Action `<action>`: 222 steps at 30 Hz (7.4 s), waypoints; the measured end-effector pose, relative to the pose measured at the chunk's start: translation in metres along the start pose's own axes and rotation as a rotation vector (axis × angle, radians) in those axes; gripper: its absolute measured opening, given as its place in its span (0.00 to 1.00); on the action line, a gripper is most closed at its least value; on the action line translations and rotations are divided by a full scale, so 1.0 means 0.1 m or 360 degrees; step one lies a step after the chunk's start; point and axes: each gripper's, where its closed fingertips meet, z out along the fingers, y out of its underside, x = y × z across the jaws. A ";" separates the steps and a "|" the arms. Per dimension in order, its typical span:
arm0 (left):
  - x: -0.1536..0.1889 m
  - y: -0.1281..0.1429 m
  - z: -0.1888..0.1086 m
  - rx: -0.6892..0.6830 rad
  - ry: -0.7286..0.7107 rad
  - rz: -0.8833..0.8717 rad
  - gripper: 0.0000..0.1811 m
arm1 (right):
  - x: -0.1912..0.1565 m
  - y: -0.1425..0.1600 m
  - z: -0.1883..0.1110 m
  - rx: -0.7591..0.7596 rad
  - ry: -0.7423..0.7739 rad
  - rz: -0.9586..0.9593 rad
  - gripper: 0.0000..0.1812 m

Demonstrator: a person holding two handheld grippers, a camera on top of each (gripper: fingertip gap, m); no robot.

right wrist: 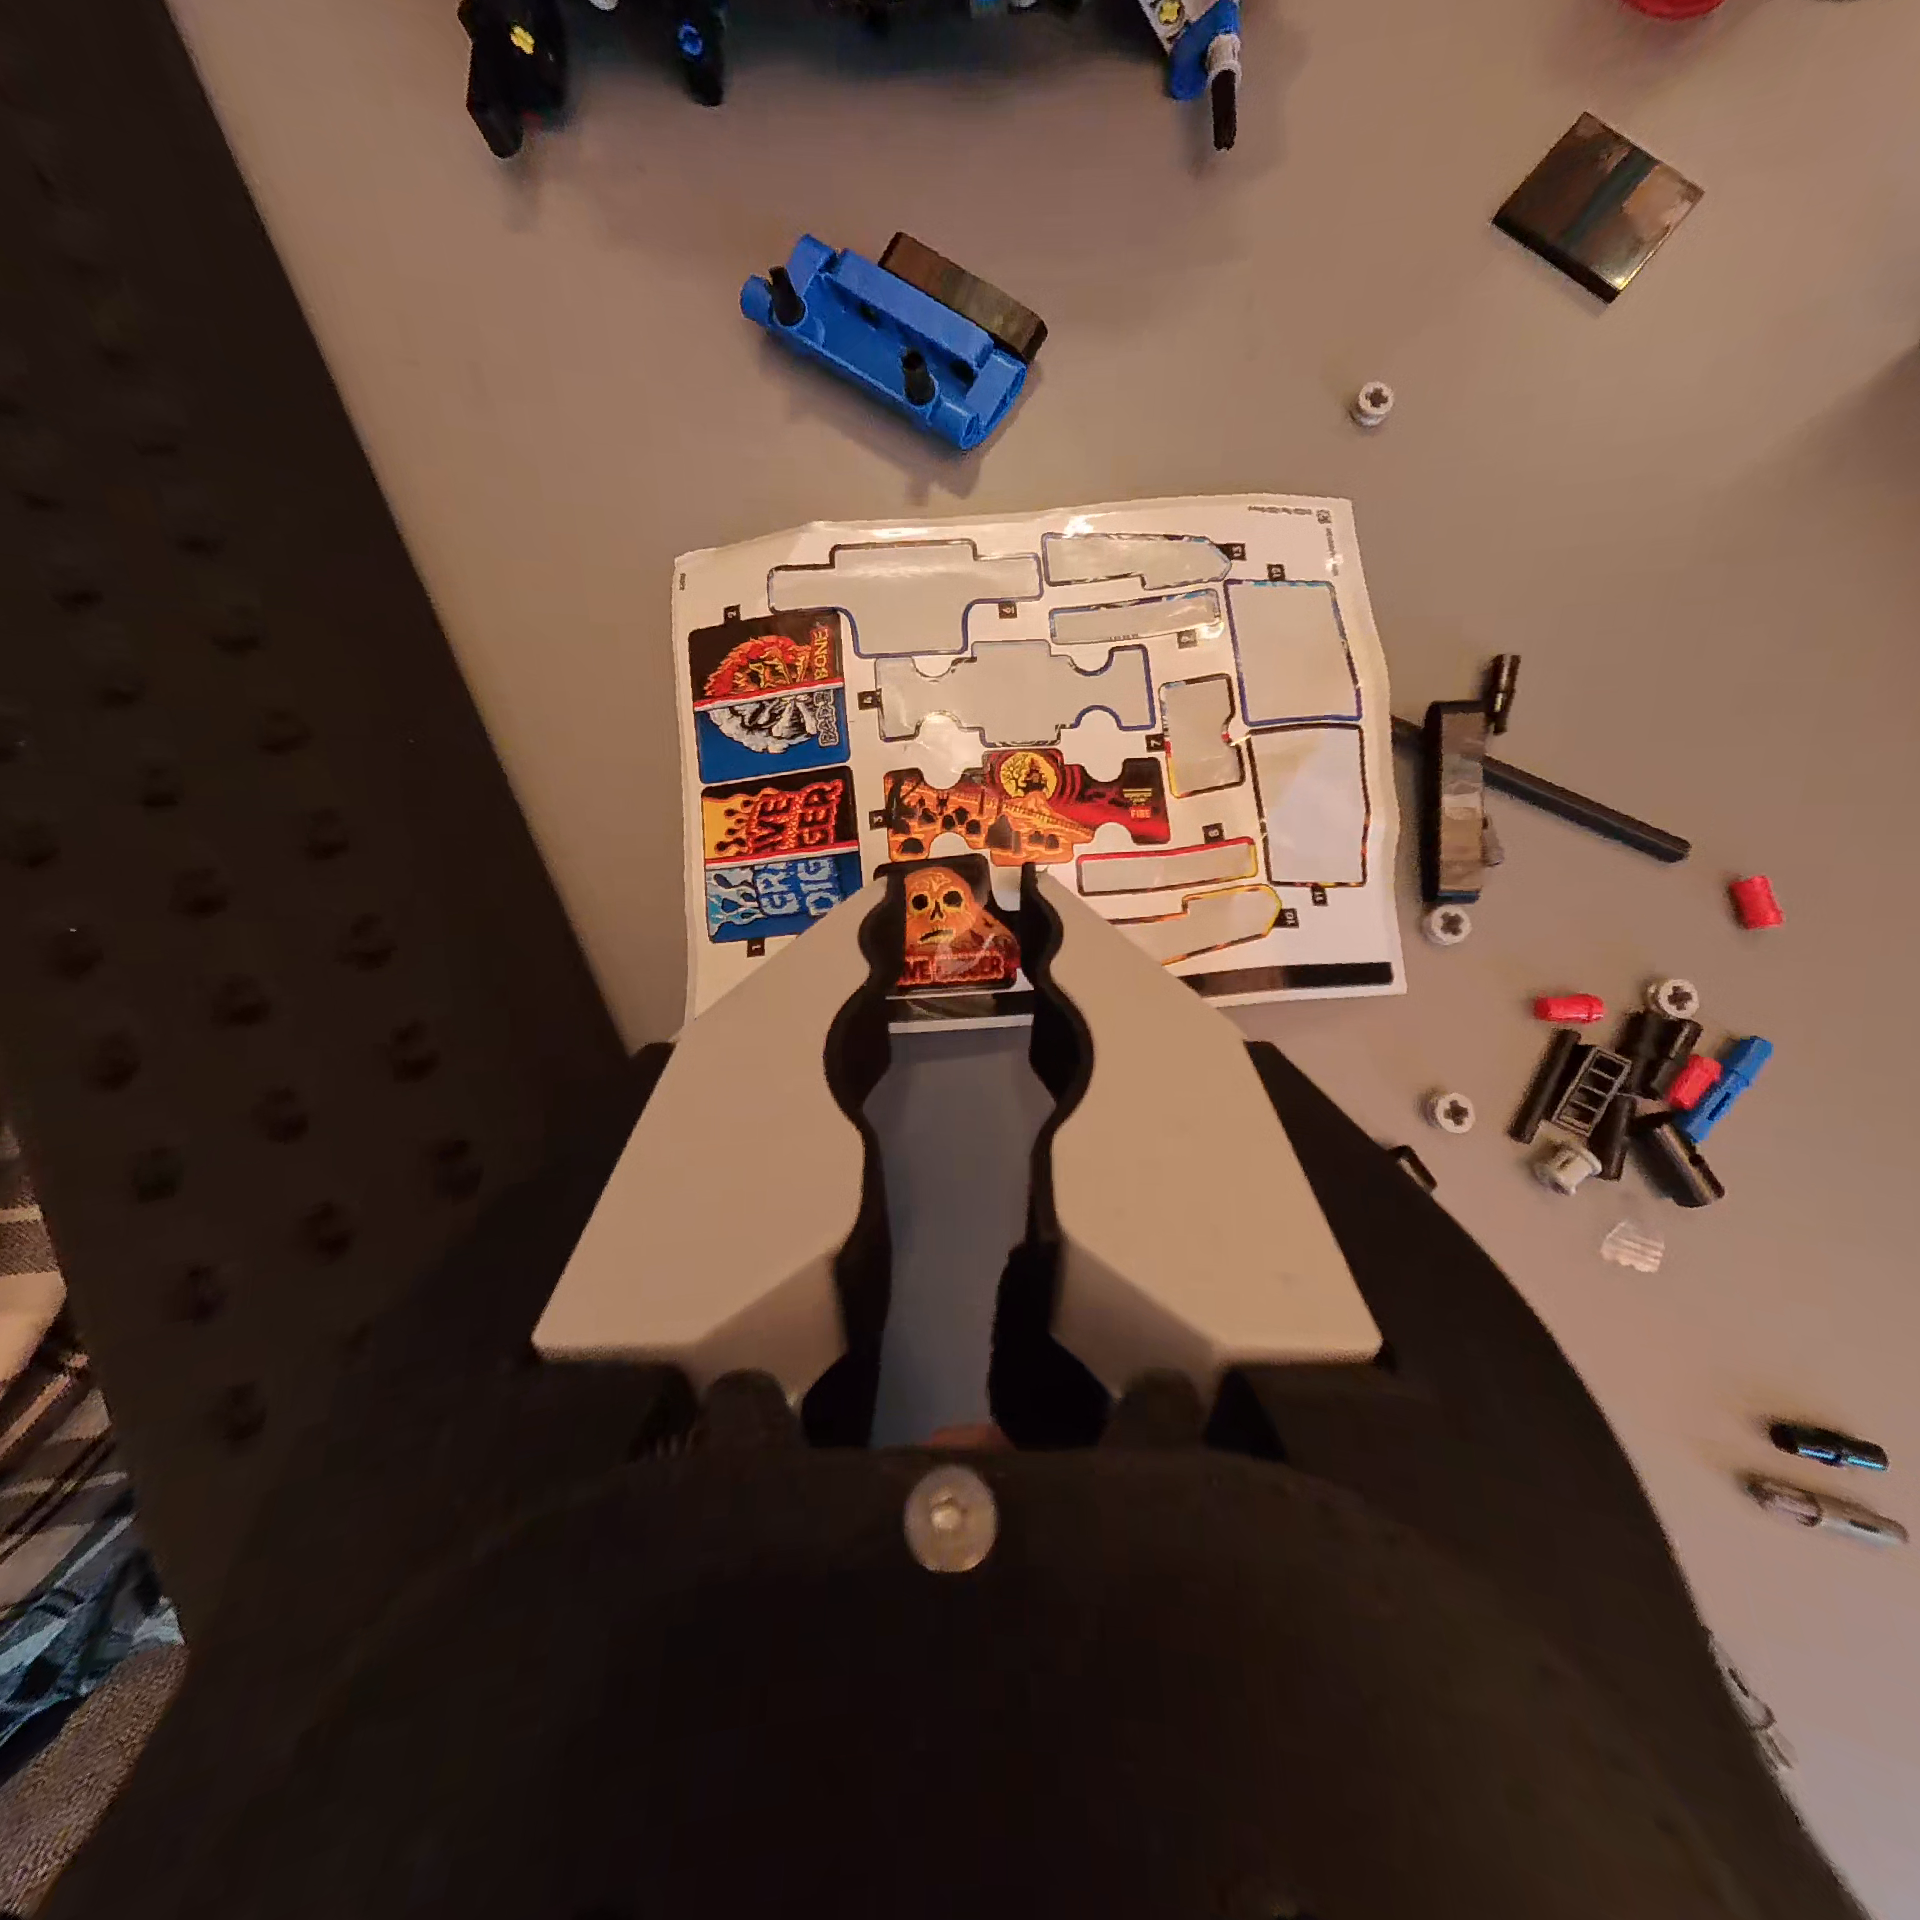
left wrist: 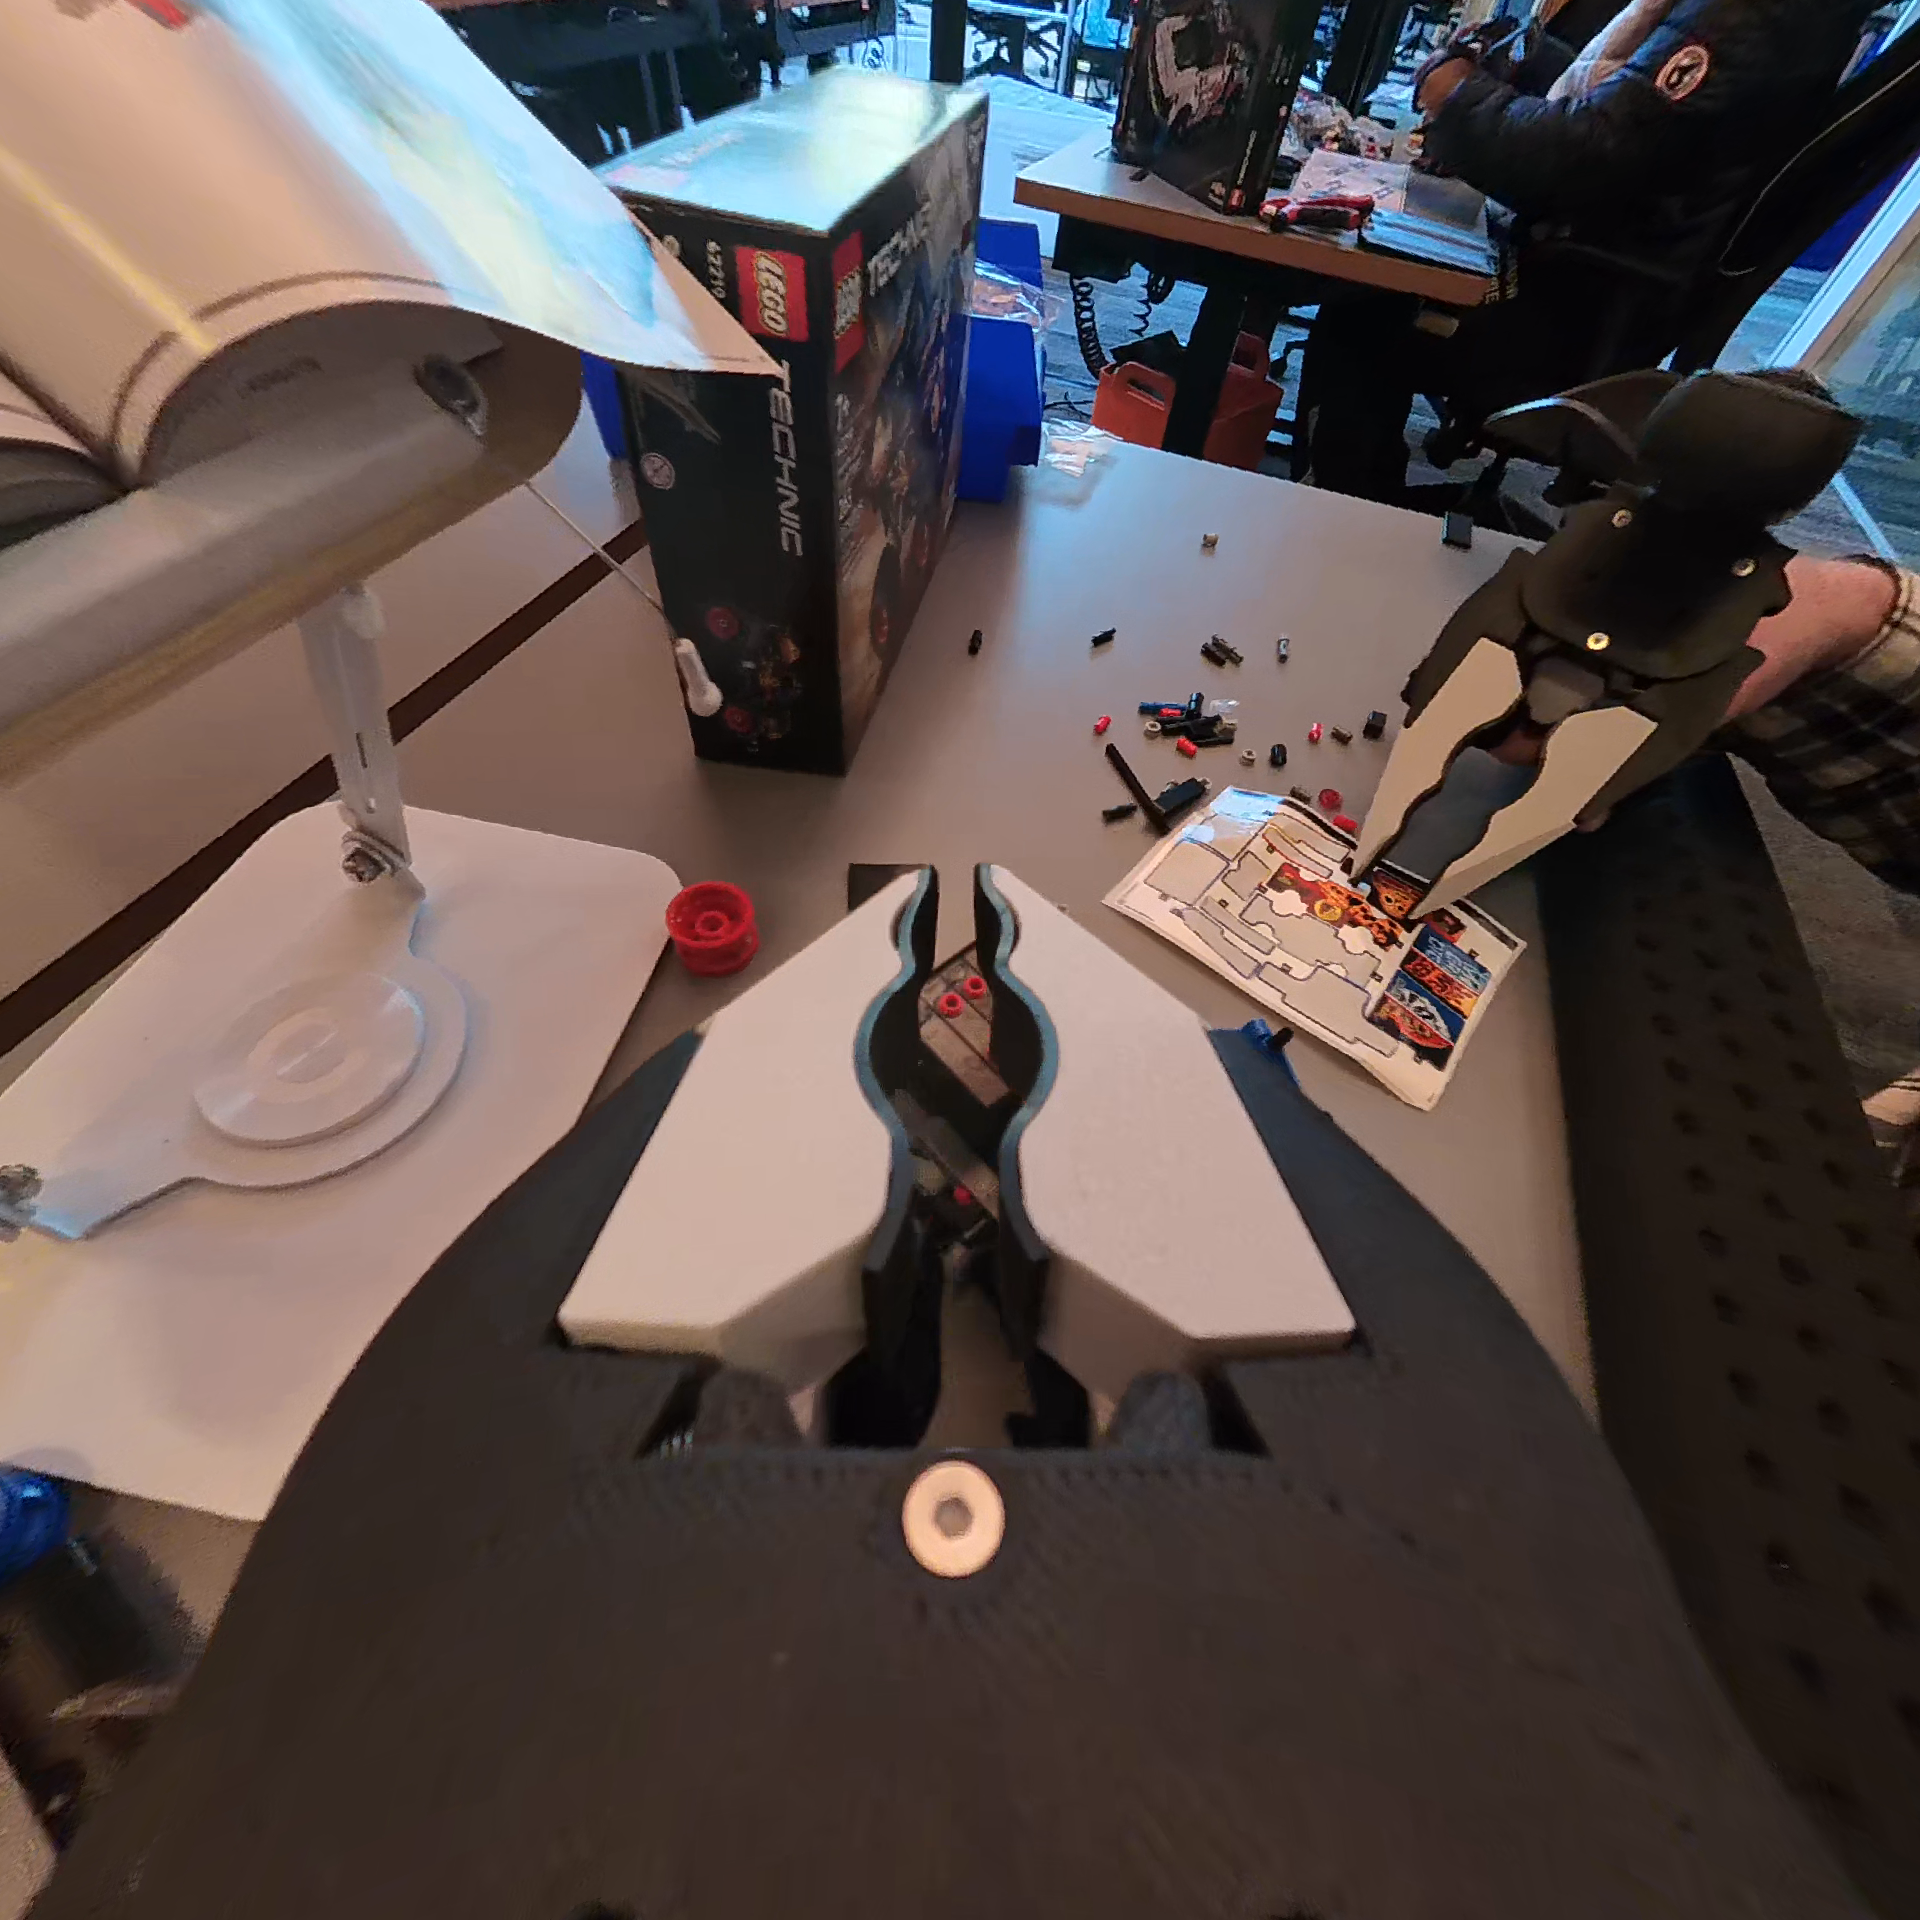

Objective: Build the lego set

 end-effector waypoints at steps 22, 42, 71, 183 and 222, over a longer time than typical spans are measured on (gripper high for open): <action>-0.21 -0.01 -0.15 0.0061 -0.0086 -0.0054 0.03 | -0.30 -0.07 0.16 -0.0117 -0.0094 -0.0109 0.26; -0.20 0.01 -0.12 0.0037 -0.0092 -0.0047 0.03 | -0.48 -0.15 0.22 -0.0146 -0.0068 -0.0085 0.24; -0.23 0.02 -0.10 0.0044 -0.0114 -0.0048 0.04 | 0.75 -0.65 -0.87 0.0307 0.0326 0.0024 0.00; 0.70 0.10 0.17 -0.0560 -0.0358 0.1555 0.13 | 0.18 -1.92 -0.22 0.0714 0.0985 -0.0991 0.05; 0.44 0.79 -0.07 -0.0718 0.0166 0.0614 0.22 | -0.06 -0.82 0.43 0.0199 0.0501 -0.1527 0.03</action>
